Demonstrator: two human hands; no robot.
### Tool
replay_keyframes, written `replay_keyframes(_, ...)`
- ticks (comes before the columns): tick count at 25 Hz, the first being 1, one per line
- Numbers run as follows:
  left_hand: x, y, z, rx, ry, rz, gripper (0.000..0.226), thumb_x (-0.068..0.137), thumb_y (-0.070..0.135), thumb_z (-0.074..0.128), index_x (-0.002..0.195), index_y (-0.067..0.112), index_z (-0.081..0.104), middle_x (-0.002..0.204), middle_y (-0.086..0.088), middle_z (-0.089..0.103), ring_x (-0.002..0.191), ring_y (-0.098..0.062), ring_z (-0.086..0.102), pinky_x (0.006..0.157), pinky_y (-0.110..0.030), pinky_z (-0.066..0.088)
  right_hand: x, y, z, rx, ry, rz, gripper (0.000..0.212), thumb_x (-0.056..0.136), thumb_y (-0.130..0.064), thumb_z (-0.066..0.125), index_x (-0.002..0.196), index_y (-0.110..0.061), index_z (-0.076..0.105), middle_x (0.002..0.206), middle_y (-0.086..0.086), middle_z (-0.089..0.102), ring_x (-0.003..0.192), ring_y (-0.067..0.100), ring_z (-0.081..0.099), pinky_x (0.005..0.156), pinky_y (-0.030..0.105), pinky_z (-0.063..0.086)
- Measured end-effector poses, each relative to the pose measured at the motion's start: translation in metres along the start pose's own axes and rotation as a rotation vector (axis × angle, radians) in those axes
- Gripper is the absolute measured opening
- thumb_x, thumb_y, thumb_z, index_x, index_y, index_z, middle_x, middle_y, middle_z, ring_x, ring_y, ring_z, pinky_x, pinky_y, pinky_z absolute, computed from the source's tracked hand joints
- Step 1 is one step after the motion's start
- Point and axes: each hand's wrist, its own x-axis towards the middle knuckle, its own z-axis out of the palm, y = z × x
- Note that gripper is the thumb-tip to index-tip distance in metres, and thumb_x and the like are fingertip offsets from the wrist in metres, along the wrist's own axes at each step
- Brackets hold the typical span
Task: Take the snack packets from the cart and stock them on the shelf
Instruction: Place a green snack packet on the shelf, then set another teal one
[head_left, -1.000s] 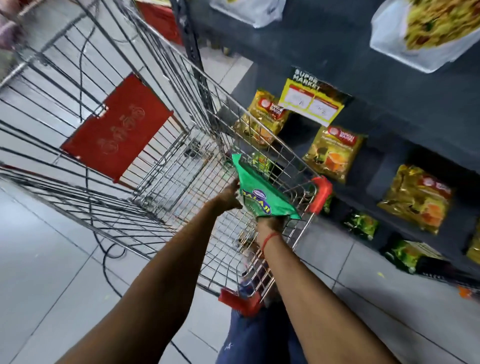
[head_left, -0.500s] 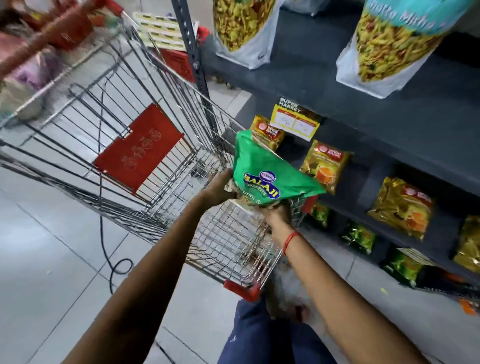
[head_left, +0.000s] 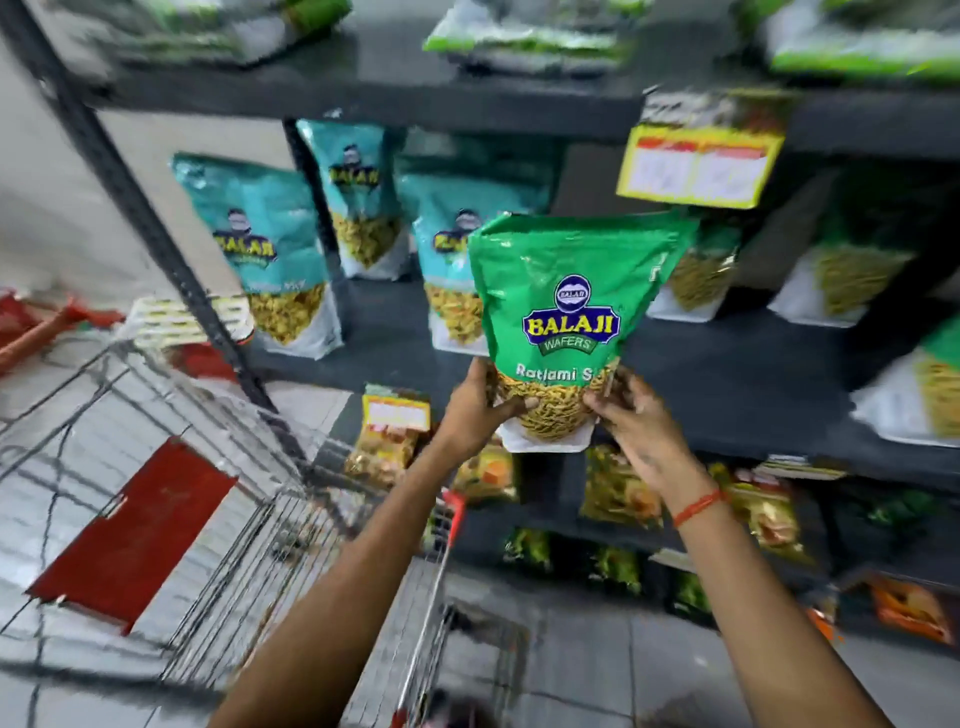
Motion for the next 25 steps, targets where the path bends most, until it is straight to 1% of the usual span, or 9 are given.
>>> replay_keyframes(2, 0.026, 0.019, 0.04, -0.018, -0.042, 0.014, 0.058, 0.068, 0.028, 0.079, 0.108, 0.007, 0.044, 0.103, -0.013, 0.064, 0.09, -0.024, 0.059, 0.085, -0.045, 0.05, 0.012, -0.011, -0.041, -0.009, 0.053, -0.029, 0.032, 0.081, 0.001, 0.063, 0.102, -0.023, 0.058, 0.109, 0.004, 0.065, 0.108, 0.022, 0.058, 0.099, 0.039, 0.045)
replay_keyframes(3, 0.038, 0.025, 0.058, -0.027, -0.058, 0.023, 0.055, 0.069, 0.028, 0.078, 0.106, 0.008, 0.043, 0.103, -0.013, 0.064, 0.091, -0.023, 0.058, 0.086, -0.046, 0.049, 0.019, -0.015, -0.059, -0.008, 0.076, -0.033, 0.032, 0.083, 0.003, 0.06, 0.1, -0.024, 0.058, 0.109, 0.004, 0.064, 0.107, 0.022, 0.058, 0.096, 0.037, 0.047)
replay_keyframes(6, 0.072, 0.044, 0.109, -0.015, -0.125, 0.026, 0.051, 0.075, 0.022, 0.075, 0.11, 0.006, 0.042, 0.107, -0.011, 0.06, 0.097, -0.023, 0.056, 0.084, -0.038, 0.045, 0.039, -0.028, -0.105, 0.034, 0.136, -0.045, 0.032, 0.085, 0.007, 0.055, 0.1, -0.021, 0.056, 0.103, -0.003, 0.063, 0.1, 0.016, 0.057, 0.077, 0.017, 0.056)
replay_keyframes(9, 0.102, 0.06, 0.148, -0.036, -0.183, 0.035, 0.049, 0.077, 0.02, 0.073, 0.109, 0.006, 0.039, 0.107, -0.01, 0.057, 0.098, -0.021, 0.053, 0.083, -0.034, 0.044, 0.061, -0.042, -0.144, 0.007, 0.166, -0.052, 0.035, 0.086, 0.007, 0.053, 0.111, -0.018, 0.051, 0.105, -0.005, 0.062, 0.108, 0.018, 0.053, 0.071, 0.012, 0.055)
replay_keyframes(12, 0.128, 0.069, 0.174, -0.053, -0.163, 0.03, 0.056, 0.077, 0.018, 0.074, 0.116, -0.001, 0.038, 0.114, -0.016, 0.06, 0.104, -0.029, 0.058, 0.089, -0.042, 0.048, 0.083, -0.053, -0.17, -0.023, 0.167, -0.06, 0.039, 0.088, 0.007, 0.051, 0.12, -0.014, 0.047, 0.118, 0.005, 0.058, 0.114, 0.019, 0.051, 0.078, 0.015, 0.055)
replay_keyframes(15, 0.146, 0.07, 0.201, -0.029, -0.155, 0.05, 0.058, 0.078, 0.016, 0.073, 0.118, -0.005, 0.037, 0.118, -0.023, 0.06, 0.1, -0.027, 0.058, 0.076, -0.03, 0.043, 0.097, -0.053, -0.193, -0.041, 0.187, -0.028, 0.045, 0.09, 0.005, 0.049, 0.132, -0.009, 0.041, 0.132, 0.011, 0.05, 0.125, 0.024, 0.046, 0.1, 0.035, 0.045)
replay_keyframes(18, 0.153, 0.064, 0.211, -0.007, -0.172, 0.043, 0.06, 0.076, 0.014, 0.074, 0.12, -0.005, 0.037, 0.122, -0.022, 0.059, 0.109, -0.032, 0.058, 0.072, -0.022, 0.038, 0.1, -0.045, -0.208, -0.042, 0.167, 0.033, 0.055, 0.089, 0.008, 0.048, 0.139, -0.009, 0.032, 0.137, 0.009, 0.046, 0.126, 0.021, 0.044, 0.106, 0.036, 0.039)
replay_keyframes(22, 0.165, 0.054, 0.201, 0.047, -0.282, 0.013, 0.092, 0.065, 0.009, 0.082, 0.137, 0.003, 0.026, 0.141, -0.015, 0.047, 0.129, -0.029, 0.045, 0.096, -0.026, 0.04, 0.105, -0.041, -0.22, -0.242, 0.14, 0.083, 0.09, 0.073, 0.019, 0.06, 0.146, -0.016, 0.019, 0.14, -0.003, 0.037, 0.132, 0.013, 0.033, 0.112, 0.034, 0.029)
replay_keyframes(25, 0.169, 0.053, 0.199, 0.093, -0.42, -0.012, 0.094, 0.069, 0.006, 0.078, 0.144, 0.008, 0.021, 0.148, -0.013, 0.039, 0.135, -0.029, 0.039, 0.106, -0.032, 0.035, 0.107, -0.038, -0.218, -0.348, 0.131, 0.132, 0.091, 0.068, 0.016, 0.068, 0.142, -0.012, 0.023, 0.138, 0.002, 0.042, 0.129, 0.017, 0.039, 0.111, 0.036, 0.033)
